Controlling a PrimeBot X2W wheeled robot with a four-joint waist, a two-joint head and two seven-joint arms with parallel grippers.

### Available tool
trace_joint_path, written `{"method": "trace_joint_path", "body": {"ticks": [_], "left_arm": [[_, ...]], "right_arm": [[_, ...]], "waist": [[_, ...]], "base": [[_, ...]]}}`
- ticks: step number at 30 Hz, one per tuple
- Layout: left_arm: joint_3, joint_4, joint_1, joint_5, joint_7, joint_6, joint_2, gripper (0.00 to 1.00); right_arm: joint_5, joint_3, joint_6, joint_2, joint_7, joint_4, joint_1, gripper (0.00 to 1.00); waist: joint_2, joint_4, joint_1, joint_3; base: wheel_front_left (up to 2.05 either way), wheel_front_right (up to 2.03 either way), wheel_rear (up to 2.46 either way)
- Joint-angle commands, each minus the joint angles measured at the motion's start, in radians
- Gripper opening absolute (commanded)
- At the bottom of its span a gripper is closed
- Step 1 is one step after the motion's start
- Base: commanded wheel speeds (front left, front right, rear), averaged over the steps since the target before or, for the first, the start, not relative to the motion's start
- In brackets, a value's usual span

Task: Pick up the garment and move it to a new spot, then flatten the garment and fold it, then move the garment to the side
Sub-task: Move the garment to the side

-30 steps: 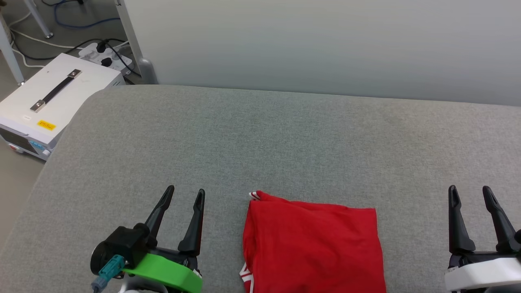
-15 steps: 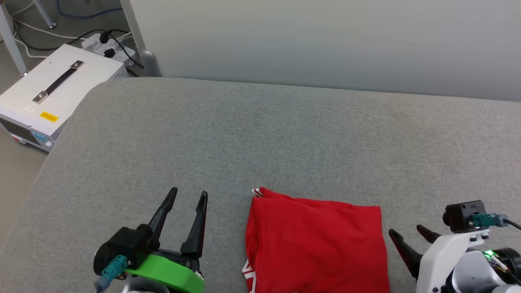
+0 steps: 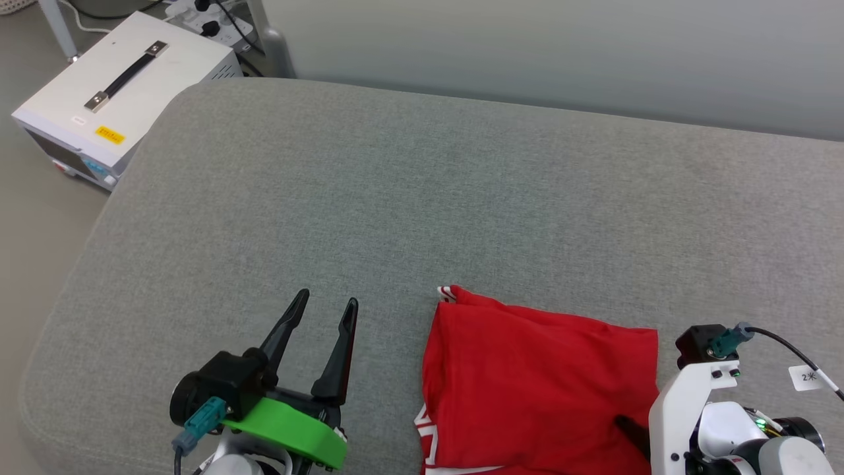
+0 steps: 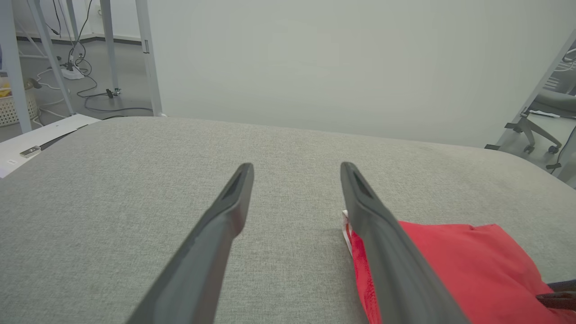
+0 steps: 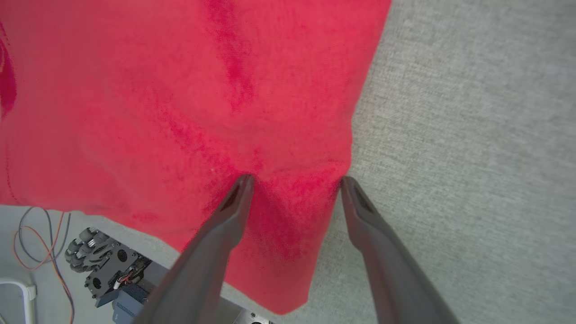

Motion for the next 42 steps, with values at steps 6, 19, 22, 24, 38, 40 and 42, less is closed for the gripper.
{"method": "trace_joint_path", "body": {"ticks": [6, 19, 22, 24, 38, 40, 42], "left_arm": [[-0.012, 0.007, -0.033, -0.008, -0.006, -0.003, 0.003, 1.00], [-0.032, 0.015, -0.031, -0.022, -0.006, -0.003, 0.023, 1.00], [-0.036, 0.017, -0.024, -0.026, -0.006, -0.003, 0.024, 1.00], [-0.050, 0.021, -0.019, -0.024, -0.006, -0.003, 0.026, 1.00], [-0.120, -0.014, -0.072, -0.002, -0.006, -0.003, 0.029, 1.00], [-0.133, -0.027, -0.092, 0.002, -0.006, -0.003, 0.038, 1.00], [-0.143, -0.038, -0.114, 0.008, -0.006, -0.003, 0.052, 1.00]], "right_arm": [[-0.038, 0.004, -0.001, 0.009, -0.017, 0.100, -0.031, 1.00], [-0.050, 0.114, -0.001, -0.061, -0.109, 0.163, -0.066, 0.00], [-0.082, 0.156, -0.001, -0.123, -0.140, 0.133, -0.086, 0.00], [-0.086, 0.181, -0.001, -0.161, -0.153, 0.106, -0.099, 0.00], [-0.055, 0.362, -0.001, -0.583, -0.081, -0.101, -0.262, 0.00], [-0.040, 0.372, -0.001, -0.627, -0.096, -0.097, -0.293, 0.00], [-0.037, 0.376, -0.001, -0.659, -0.124, -0.082, -0.330, 0.00]], "waist": [[0.0000, 0.055, 0.0000, 0.039], [0.0000, -0.007, 0.0000, 0.010], [0.0000, -0.046, 0.0000, 0.001], [0.0000, -0.078, 0.0000, -0.003], [0.0000, -0.403, 0.0000, 0.094], [0.0000, -0.447, 0.0000, 0.123], [0.0000, -0.486, 0.0000, 0.157]], "base": [[0.00, 0.00, 0.00], [0.00, 0.00, 0.00], [0.00, 0.00, 0.00], [0.00, 0.00, 0.00], [0.00, 0.00, 0.00], [0.00, 0.00, 0.00], [0.00, 0.00, 0.00]]}}
